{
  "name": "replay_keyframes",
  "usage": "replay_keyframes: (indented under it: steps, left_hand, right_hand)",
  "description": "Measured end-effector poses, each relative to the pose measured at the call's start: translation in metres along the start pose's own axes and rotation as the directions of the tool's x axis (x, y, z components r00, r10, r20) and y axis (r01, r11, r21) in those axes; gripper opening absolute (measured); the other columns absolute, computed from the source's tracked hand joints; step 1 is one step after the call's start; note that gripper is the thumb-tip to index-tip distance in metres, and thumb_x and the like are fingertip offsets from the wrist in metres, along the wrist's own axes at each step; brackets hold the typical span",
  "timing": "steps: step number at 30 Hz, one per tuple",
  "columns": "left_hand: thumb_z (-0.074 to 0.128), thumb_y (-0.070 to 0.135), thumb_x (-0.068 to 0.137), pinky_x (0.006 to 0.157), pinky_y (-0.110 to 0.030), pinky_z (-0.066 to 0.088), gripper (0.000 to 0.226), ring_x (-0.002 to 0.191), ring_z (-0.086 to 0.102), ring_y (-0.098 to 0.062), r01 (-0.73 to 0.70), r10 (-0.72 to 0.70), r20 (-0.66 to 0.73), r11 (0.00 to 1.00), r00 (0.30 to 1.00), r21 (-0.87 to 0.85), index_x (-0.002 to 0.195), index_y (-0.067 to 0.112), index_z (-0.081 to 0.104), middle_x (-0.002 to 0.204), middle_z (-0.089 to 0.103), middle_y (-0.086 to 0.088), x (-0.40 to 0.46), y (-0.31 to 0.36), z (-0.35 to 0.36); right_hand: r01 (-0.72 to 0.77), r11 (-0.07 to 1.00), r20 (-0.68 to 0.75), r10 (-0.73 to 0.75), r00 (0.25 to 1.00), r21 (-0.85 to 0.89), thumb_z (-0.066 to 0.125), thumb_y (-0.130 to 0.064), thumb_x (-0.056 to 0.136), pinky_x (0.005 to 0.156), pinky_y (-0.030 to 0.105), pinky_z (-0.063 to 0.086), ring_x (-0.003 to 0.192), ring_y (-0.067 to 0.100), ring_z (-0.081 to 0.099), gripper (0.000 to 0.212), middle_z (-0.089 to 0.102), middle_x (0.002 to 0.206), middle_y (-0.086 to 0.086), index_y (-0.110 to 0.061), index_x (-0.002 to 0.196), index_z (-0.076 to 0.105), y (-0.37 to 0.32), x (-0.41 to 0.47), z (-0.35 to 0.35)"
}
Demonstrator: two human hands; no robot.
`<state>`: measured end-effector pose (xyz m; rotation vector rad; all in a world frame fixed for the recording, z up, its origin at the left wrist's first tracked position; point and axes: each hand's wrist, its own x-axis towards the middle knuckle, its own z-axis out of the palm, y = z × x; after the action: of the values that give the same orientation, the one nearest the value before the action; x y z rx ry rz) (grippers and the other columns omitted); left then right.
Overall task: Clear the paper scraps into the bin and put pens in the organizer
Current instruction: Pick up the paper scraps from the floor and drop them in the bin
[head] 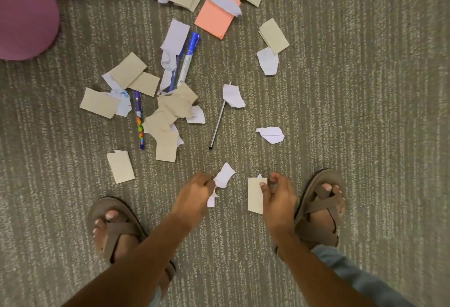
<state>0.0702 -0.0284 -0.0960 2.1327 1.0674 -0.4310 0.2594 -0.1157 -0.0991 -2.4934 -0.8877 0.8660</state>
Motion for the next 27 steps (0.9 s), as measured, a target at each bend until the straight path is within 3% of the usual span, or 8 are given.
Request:
replay_keyframes:
  steps: [2, 8, 12, 15, 19, 23, 25, 27]
  left_hand:
    - [0.060, -0.010, 0.081, 0.065, -0.025, 0.041, 0.027, 0.083, 0.057, -0.023, 0.053, -0.060, -0.029, 0.982, 0.998, -0.181, 0.101, 0.007, 0.055, 0.101, 0.062, -0.010, -0.005, -0.003, -0.002]
    - [0.064, 0.001, 0.084, 0.070, -0.029, 0.050, 0.023, 0.080, 0.060, -0.017, 0.009, -0.064, -0.114, 0.902, 0.991, -0.432, 0.106, 0.010, 0.067, 0.092, 0.065, -0.002, -0.009, -0.004, -0.016]
    - [0.071, 0.003, 0.078, 0.081, -0.034, 0.052, 0.019, 0.091, 0.059, -0.017, 0.014, -0.050, -0.094, 0.937, 0.994, -0.348, 0.093, 0.013, 0.076, 0.097, 0.063, -0.001, 0.009, 0.016, -0.010]
    - [0.071, 0.016, 0.082, 0.095, -0.035, 0.046, 0.017, 0.115, 0.049, -0.020, 0.108, -0.121, -0.069, 0.979, 0.990, -0.175, 0.099, 0.019, 0.075, 0.122, 0.055, -0.001, 0.024, 0.032, -0.002]
    - [0.074, 0.005, 0.077, 0.101, -0.036, 0.046, 0.034, 0.125, 0.042, -0.023, 0.223, -0.224, -0.065, 0.975, 0.972, -0.022, 0.110, 0.013, 0.070, 0.138, 0.047, -0.007, 0.036, 0.043, 0.004]
    - [0.069, 0.006, 0.078, 0.108, -0.035, 0.037, 0.047, 0.126, 0.042, -0.024, 0.244, -0.242, -0.036, 0.968, 0.969, 0.057, 0.123, 0.017, 0.060, 0.135, 0.053, -0.006, 0.044, 0.047, 0.008]
    - [0.066, 0.009, 0.081, 0.107, -0.034, 0.035, 0.049, 0.125, 0.044, -0.022, 0.242, -0.241, -0.017, 0.968, 0.970, 0.067, 0.127, 0.020, 0.055, 0.131, 0.057, -0.002, 0.044, 0.047, 0.009]
    - [0.066, 0.009, 0.081, 0.101, -0.029, 0.036, 0.047, 0.117, 0.049, -0.018, 0.242, -0.242, -0.013, 0.970, 0.970, -0.009, 0.125, 0.021, 0.053, 0.124, 0.061, 0.001, 0.043, 0.047, 0.009]
  right_hand:
    - [-0.054, 0.998, 0.056, 0.054, 0.997, 0.011, 0.068, -0.020, 0.090, 0.085, 0.048, 0.053, 0.097, 0.029, 0.061, 0.036, 0.055, 0.113, 0.012, -0.002, 0.119, 0.056, -0.003, -0.002, 0.004]
    - [-0.122, 0.990, 0.103, 0.129, 0.986, -0.076, 0.075, -0.009, 0.081, 0.091, 0.043, 0.050, 0.101, 0.027, 0.062, 0.043, 0.056, 0.117, 0.009, -0.010, 0.120, 0.055, -0.010, -0.005, 0.013]
    - [-0.140, 0.978, 0.143, 0.162, 0.976, -0.155, 0.071, -0.013, 0.085, 0.085, 0.043, 0.049, 0.096, 0.030, 0.061, 0.034, 0.064, 0.106, 0.011, -0.013, 0.116, 0.058, -0.012, 0.000, 0.013]
    - [-0.092, 0.990, 0.162, 0.109, 0.981, -0.109, 0.070, -0.016, 0.087, 0.077, 0.040, 0.050, 0.089, 0.030, 0.061, 0.021, 0.067, 0.095, 0.010, -0.011, 0.107, 0.066, -0.011, 0.006, 0.006]
    - [0.001, 1.000, 0.149, 0.003, 0.989, -0.031, 0.069, -0.016, 0.089, 0.069, 0.031, 0.040, 0.085, 0.028, 0.058, 0.015, 0.061, 0.089, 0.006, -0.005, 0.099, 0.071, -0.011, 0.035, -0.014]
    - [0.057, 0.995, 0.186, -0.072, 0.980, 0.087, 0.072, -0.012, 0.087, 0.085, 0.030, 0.051, 0.097, 0.023, 0.056, 0.021, 0.052, 0.104, 0.006, -0.002, 0.105, 0.070, -0.020, 0.077, -0.036]
    - [0.118, 0.992, 0.204, -0.123, 0.971, 0.035, 0.074, -0.012, 0.084, 0.092, 0.012, 0.043, 0.108, 0.021, 0.050, 0.025, 0.049, 0.112, 0.006, 0.000, 0.105, 0.070, -0.024, 0.098, -0.043]
    - [0.213, 0.975, 0.234, -0.193, 0.953, -0.061, 0.076, -0.014, 0.083, 0.098, 0.011, 0.038, 0.116, 0.020, 0.045, 0.026, 0.048, 0.122, 0.006, -0.003, 0.106, 0.071, -0.029, 0.114, -0.047]
